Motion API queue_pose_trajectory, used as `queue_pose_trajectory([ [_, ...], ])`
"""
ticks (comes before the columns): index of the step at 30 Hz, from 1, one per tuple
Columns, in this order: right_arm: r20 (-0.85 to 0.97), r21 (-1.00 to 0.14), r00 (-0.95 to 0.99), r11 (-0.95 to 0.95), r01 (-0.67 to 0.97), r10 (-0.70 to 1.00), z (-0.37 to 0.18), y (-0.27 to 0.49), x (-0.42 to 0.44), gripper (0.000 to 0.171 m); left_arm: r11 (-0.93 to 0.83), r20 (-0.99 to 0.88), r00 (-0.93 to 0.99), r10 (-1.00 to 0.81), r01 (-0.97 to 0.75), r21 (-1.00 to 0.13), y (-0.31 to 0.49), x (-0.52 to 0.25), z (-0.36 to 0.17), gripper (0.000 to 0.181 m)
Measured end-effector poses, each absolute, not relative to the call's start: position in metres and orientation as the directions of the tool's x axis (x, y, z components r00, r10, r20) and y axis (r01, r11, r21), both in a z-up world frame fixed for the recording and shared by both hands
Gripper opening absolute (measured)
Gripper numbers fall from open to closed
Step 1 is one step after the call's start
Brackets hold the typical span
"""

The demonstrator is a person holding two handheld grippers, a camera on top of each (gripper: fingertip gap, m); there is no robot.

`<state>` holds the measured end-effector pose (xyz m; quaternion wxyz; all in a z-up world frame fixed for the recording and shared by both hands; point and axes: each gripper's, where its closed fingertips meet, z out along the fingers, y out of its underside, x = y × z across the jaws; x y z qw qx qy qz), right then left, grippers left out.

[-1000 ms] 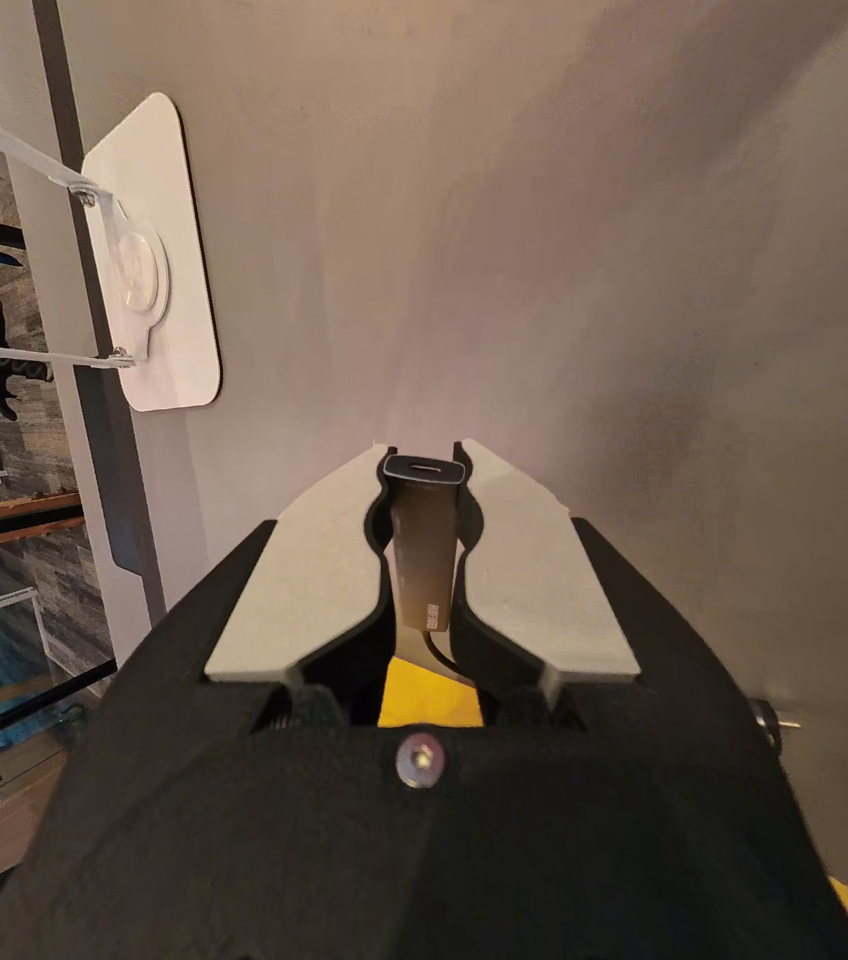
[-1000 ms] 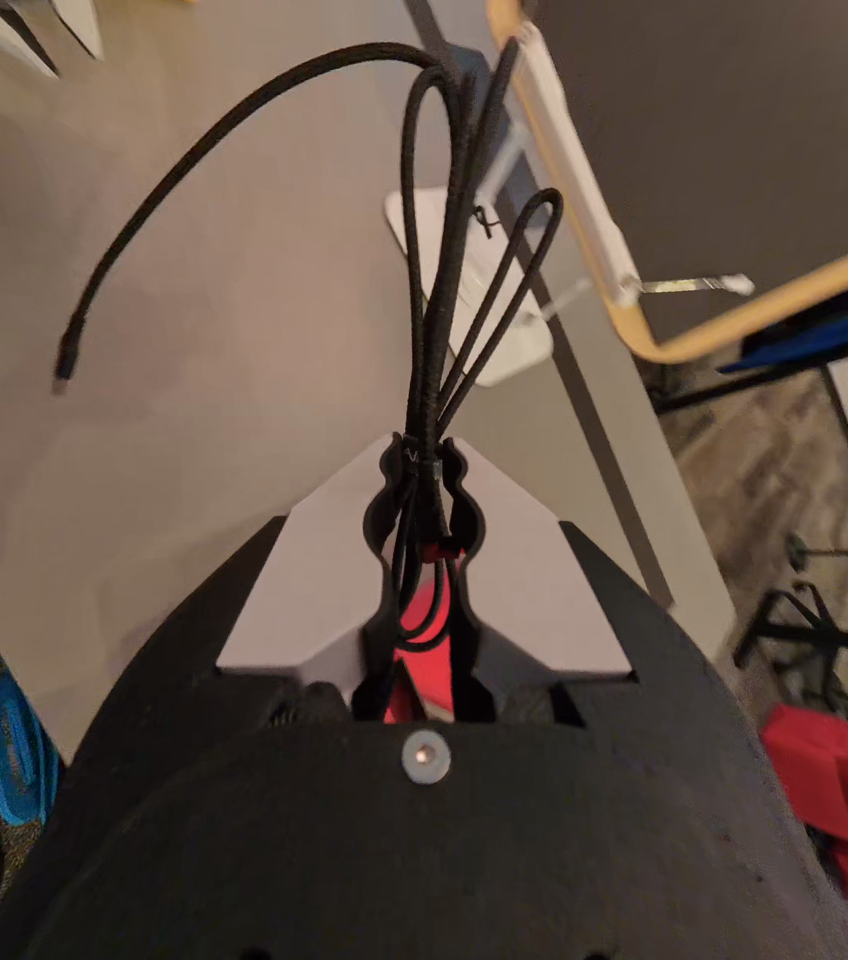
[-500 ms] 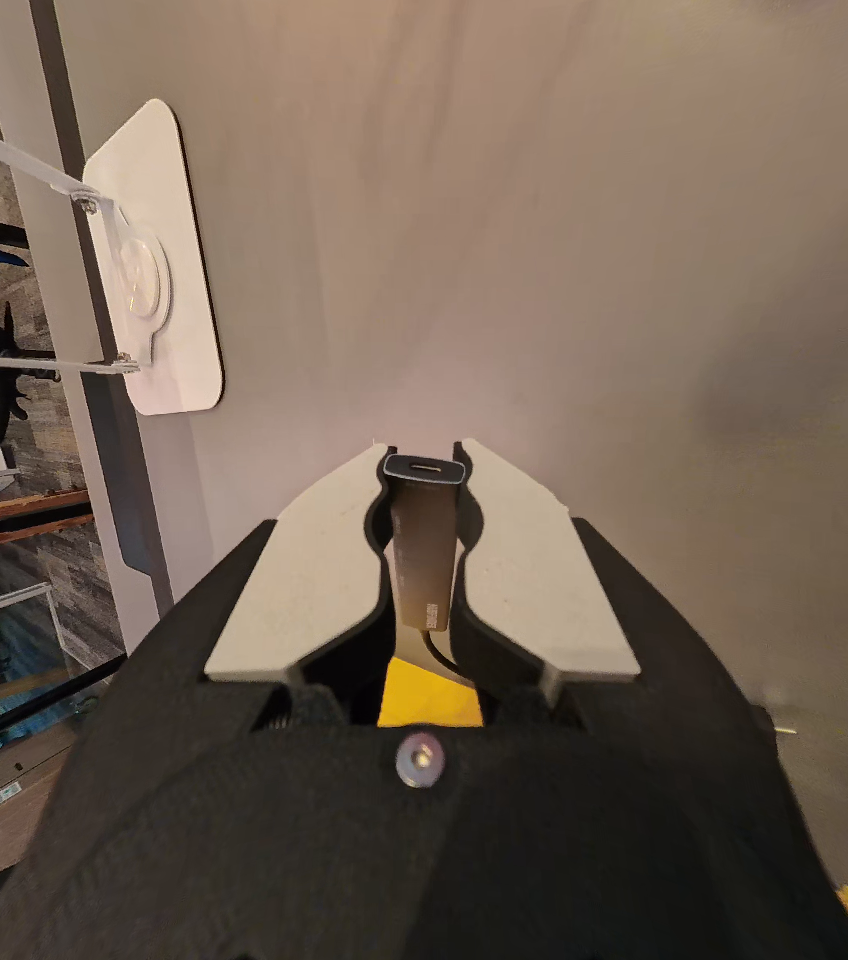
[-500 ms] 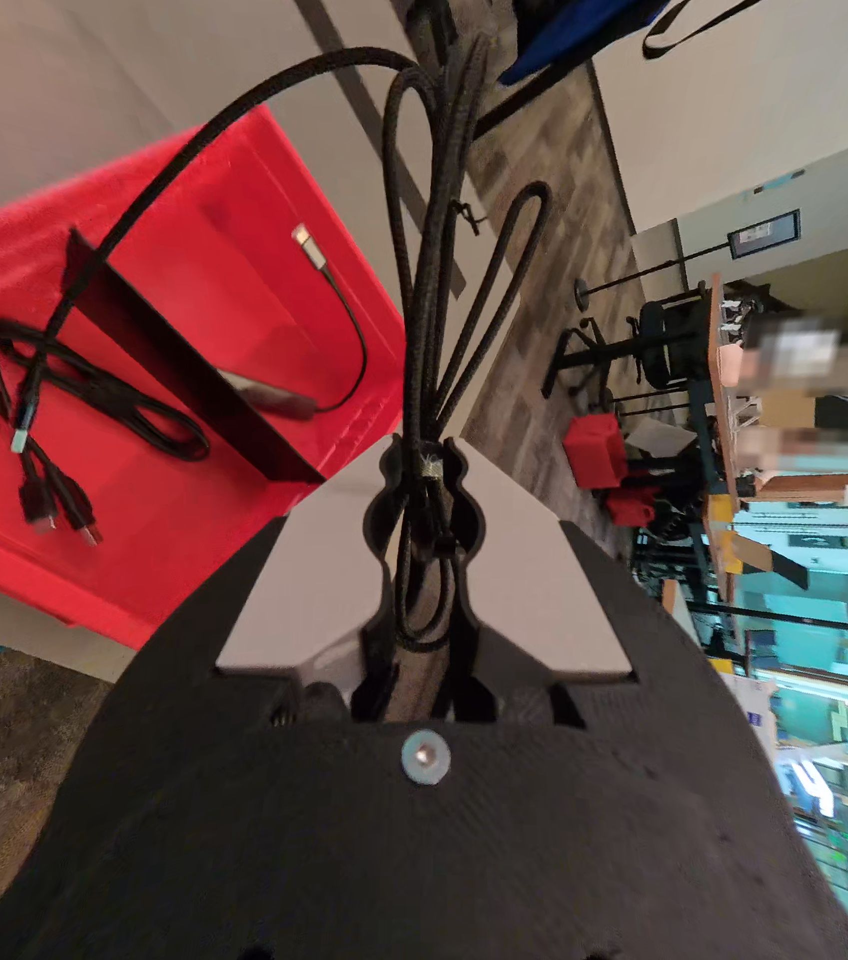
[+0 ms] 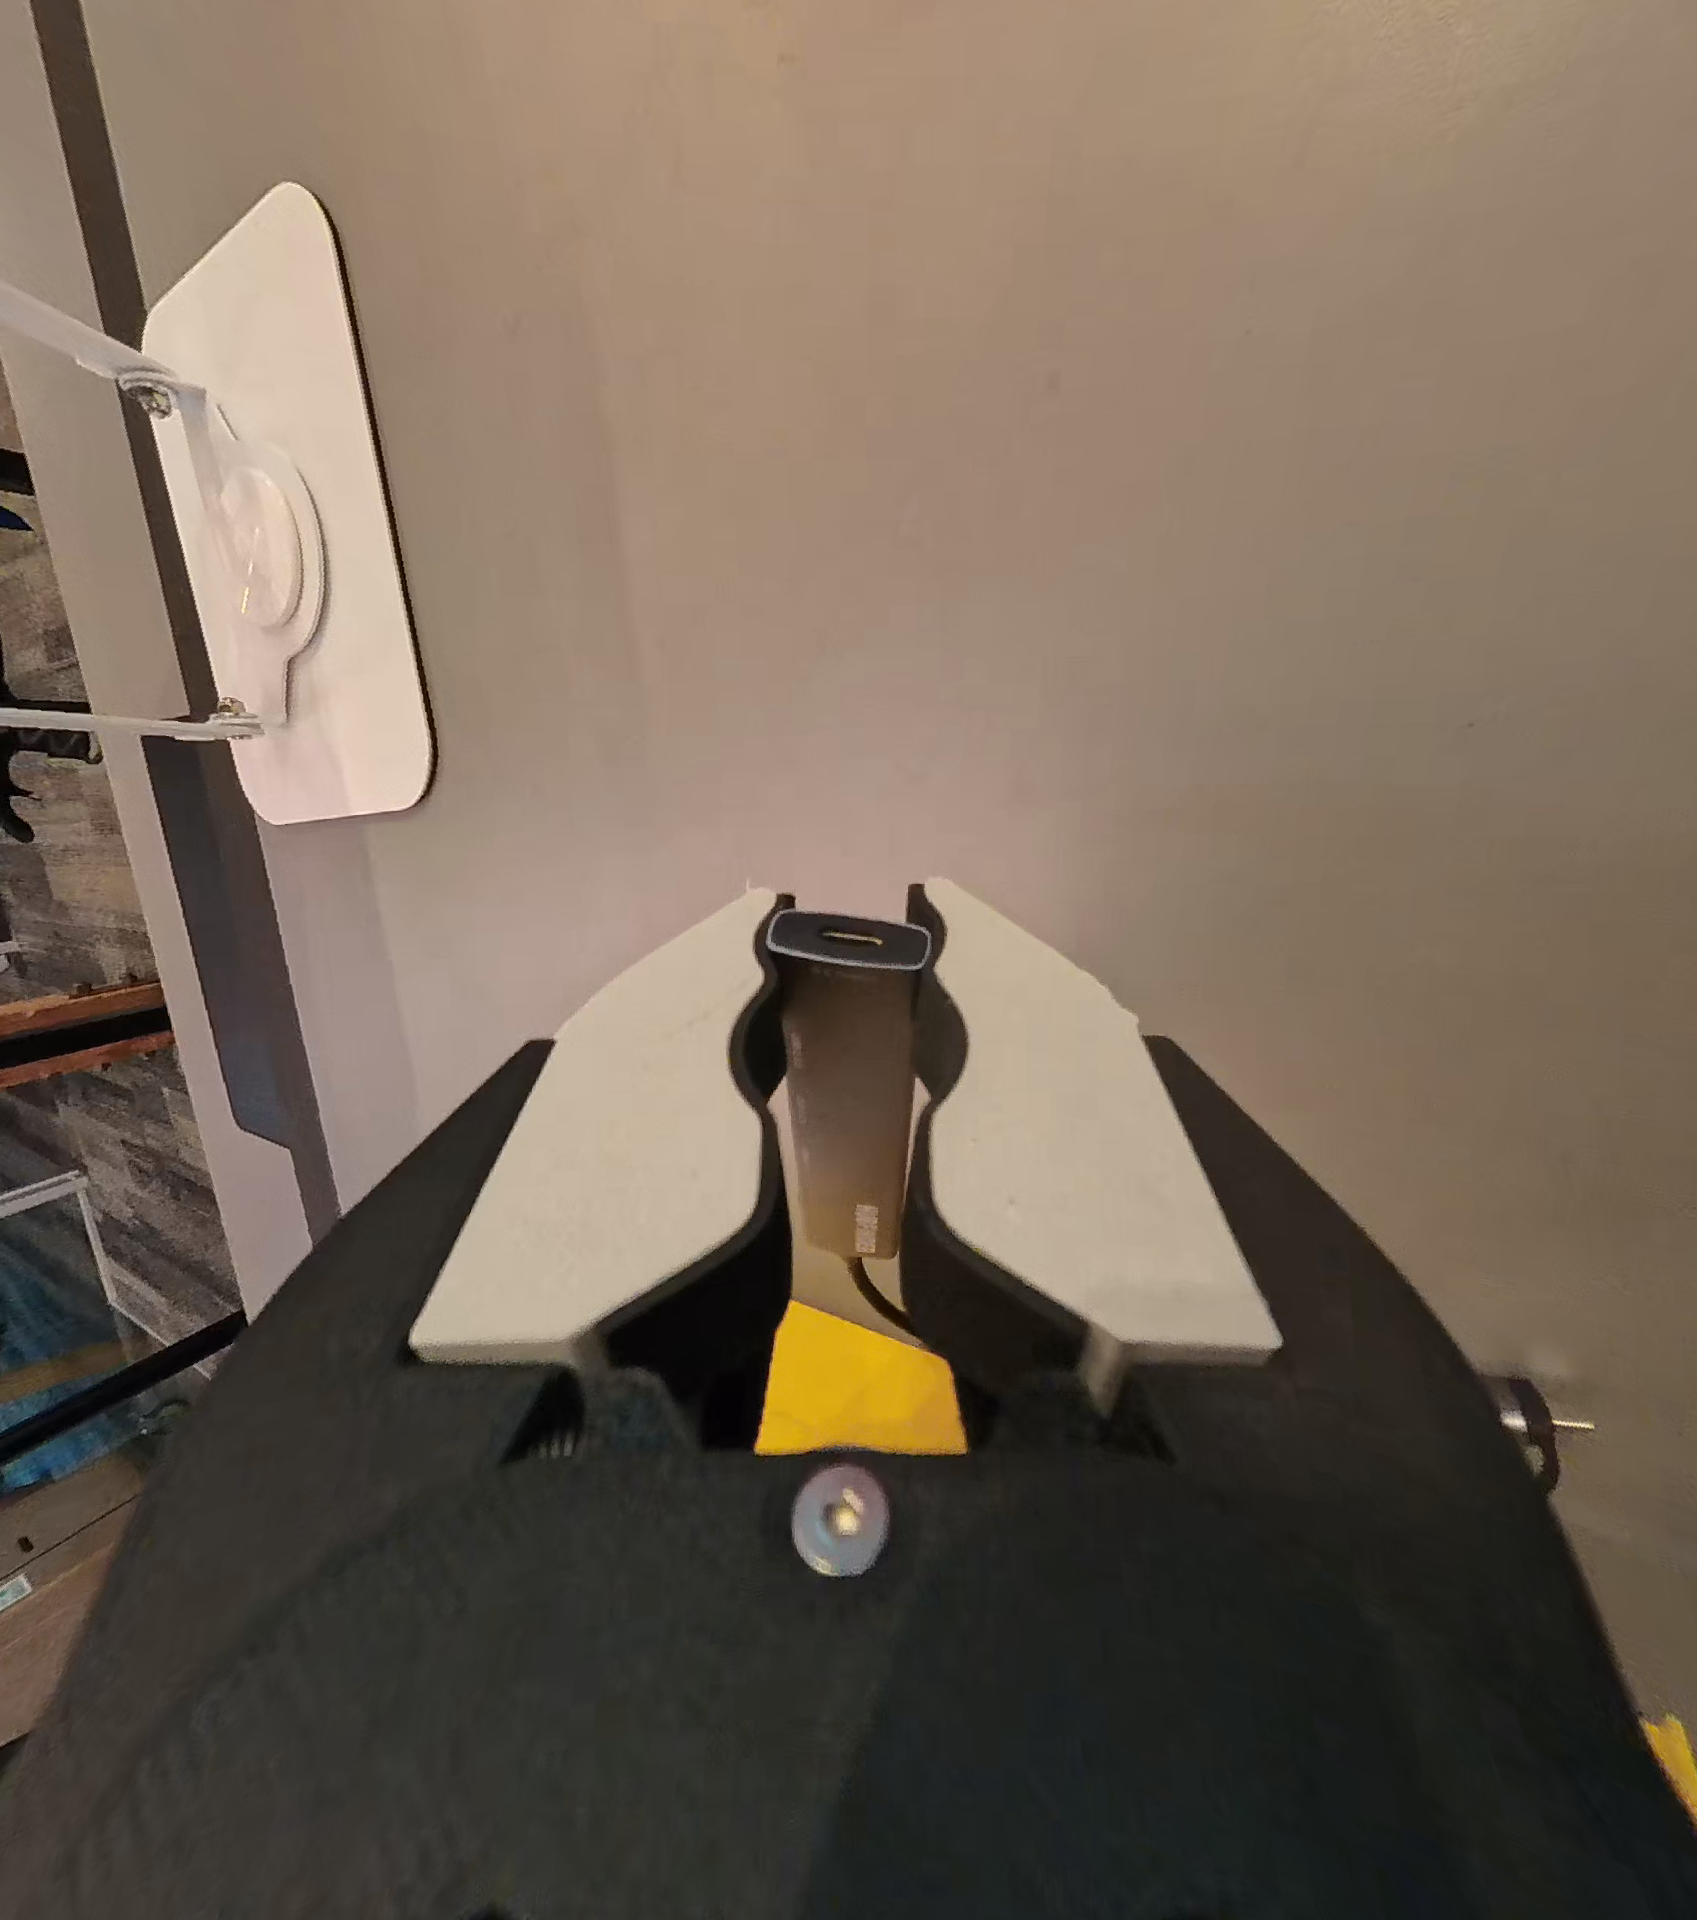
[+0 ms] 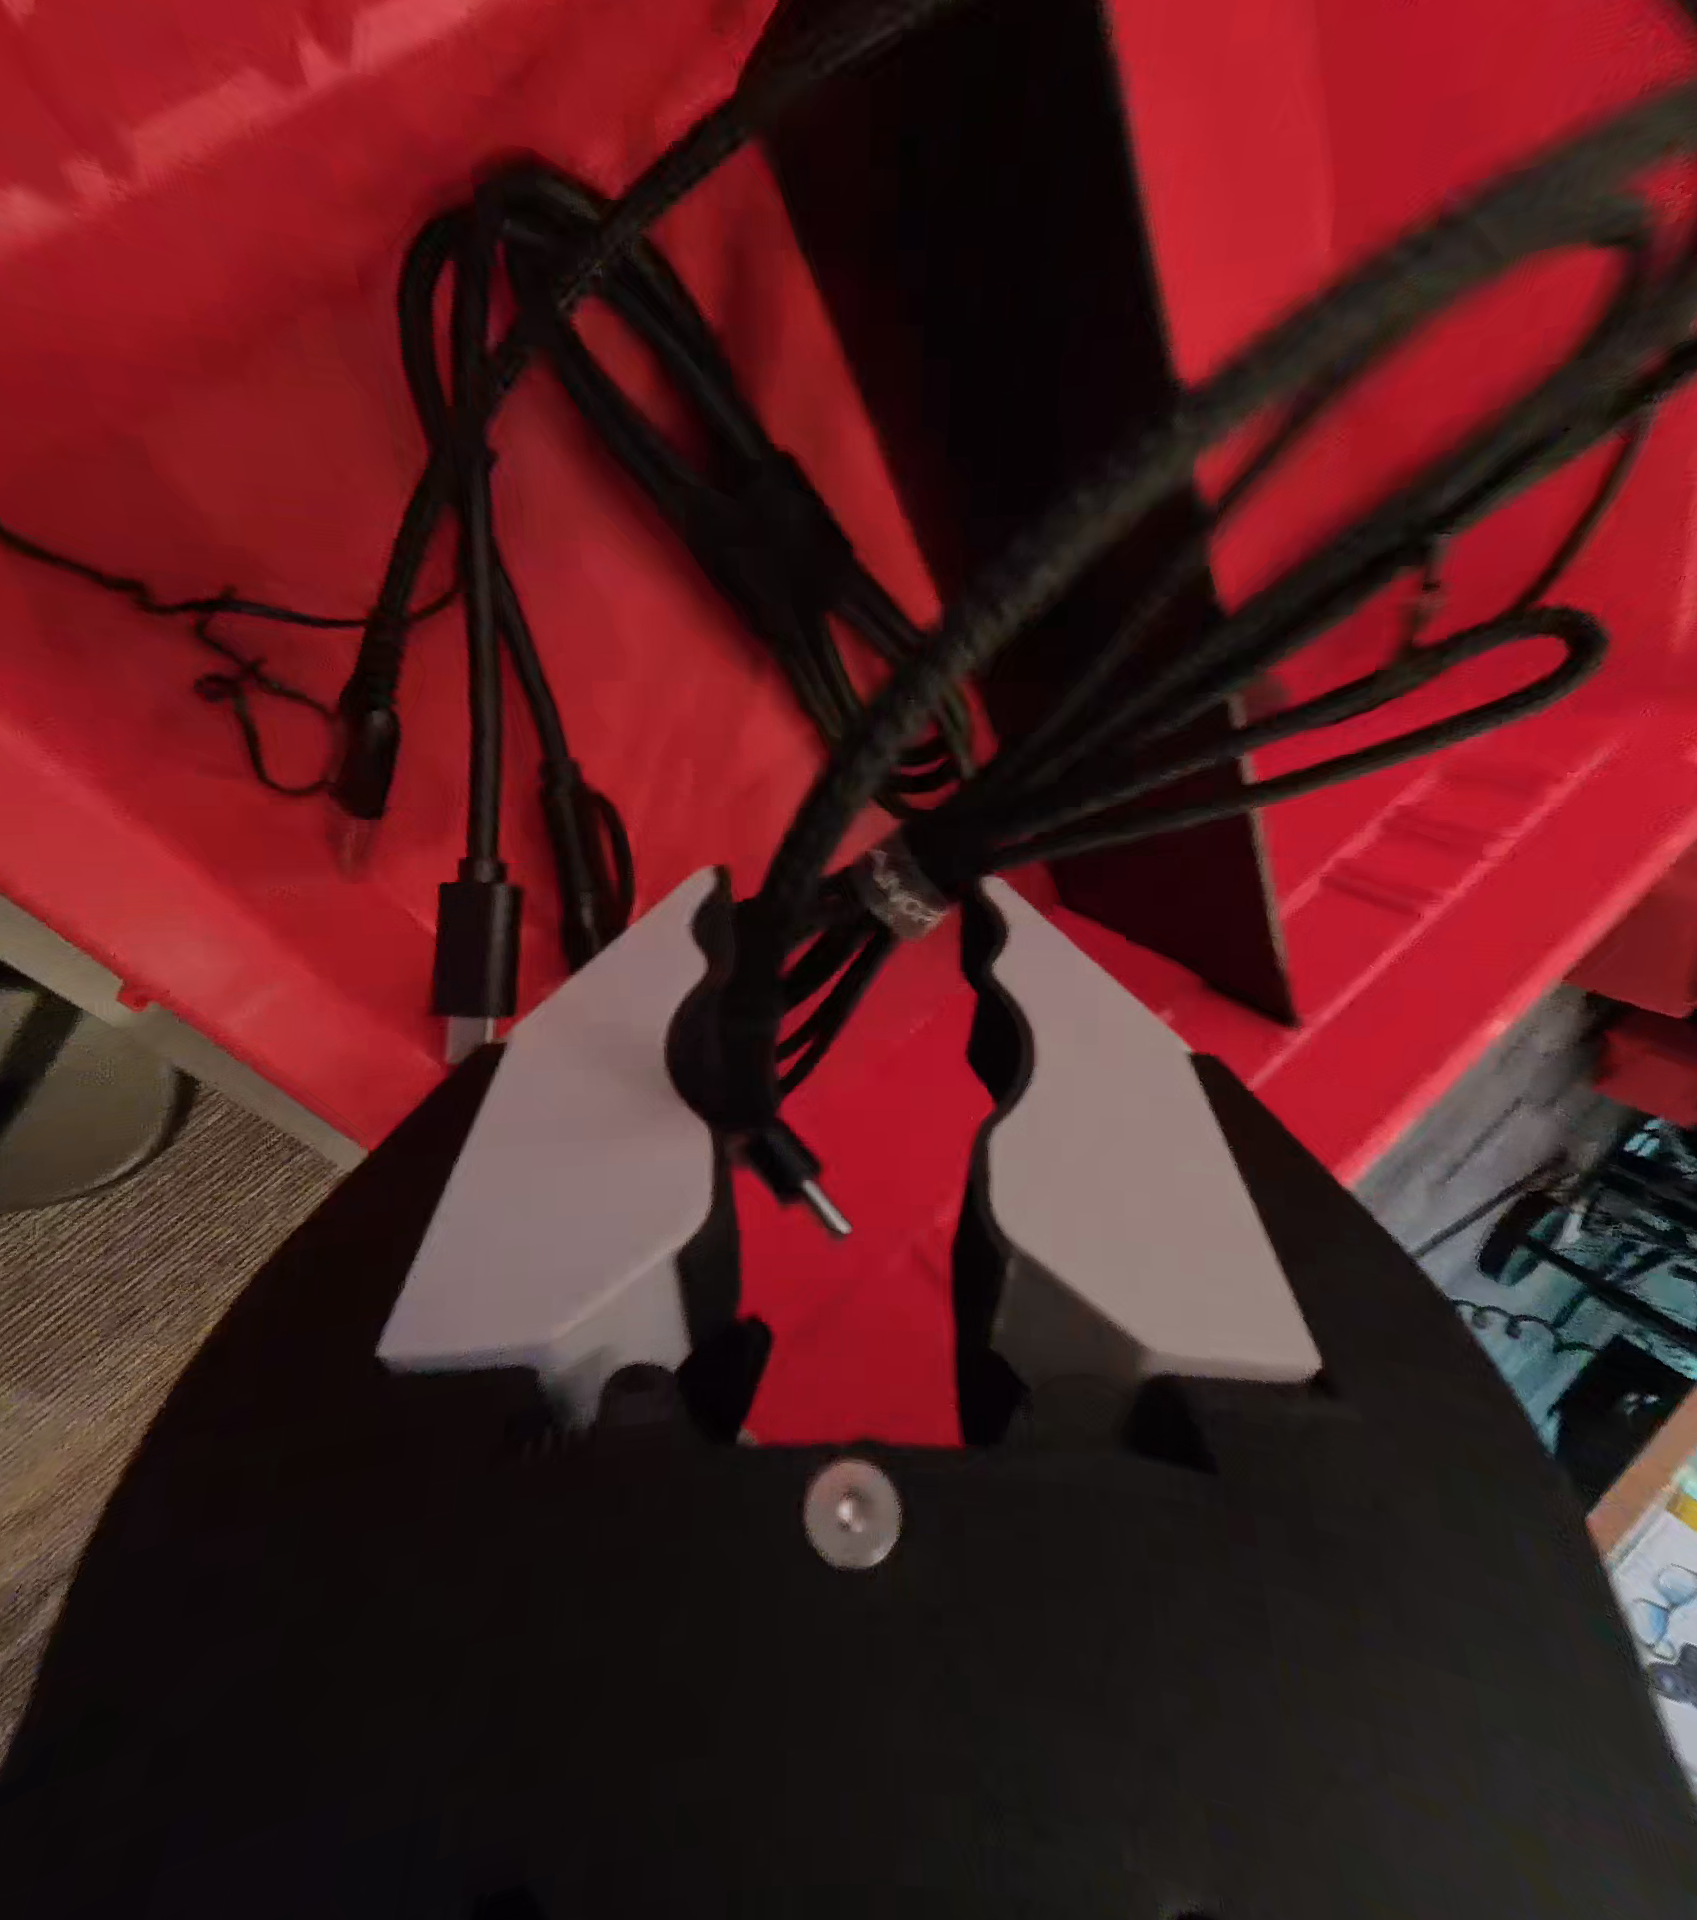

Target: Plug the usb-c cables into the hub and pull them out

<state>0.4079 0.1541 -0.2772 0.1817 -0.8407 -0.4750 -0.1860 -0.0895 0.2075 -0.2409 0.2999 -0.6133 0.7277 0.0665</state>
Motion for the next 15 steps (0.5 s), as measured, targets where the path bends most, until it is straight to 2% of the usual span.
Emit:
queue_pose_trajectory([
  [2, 0.45, -0.109, 0.497, -0.507, 0.855, 0.742, -0.282, 0.151, 0.411, 0.048, 0.238, -0.519, -0.066, -0.852, -0.932, -0.273, 0.208, -0.089, -0.24, 0.02],
  [6, 0.391, -0.207, 0.562, -0.525, 0.825, 0.729, -0.259, 0.148, 0.404, 0.058, 0.234, -0.524, -0.054, -0.85, -0.93, -0.283, 0.209, -0.086, -0.237, 0.02],
  [10, 0.475, -0.266, 0.574, -0.513, 0.816, 0.667, -0.214, 0.147, 0.404, 0.06, 0.23, -0.534, -0.033, -0.845, -0.924, -0.307, 0.212, -0.083, -0.23, 0.02],
  [13, 0.534, -0.329, 0.548, -0.439, 0.836, 0.644, -0.182, 0.145, 0.377, 0.07, 0.237, -0.551, -0.028, -0.834, -0.92, -0.312, 0.214, -0.079, -0.226, 0.02],
  [15, 0.55, -0.318, 0.533, -0.428, 0.846, 0.643, -0.175, 0.143, 0.368, 0.077, 0.237, -0.556, -0.027, -0.831, -0.921, -0.309, 0.215, -0.078, -0.224, 0.02],
])
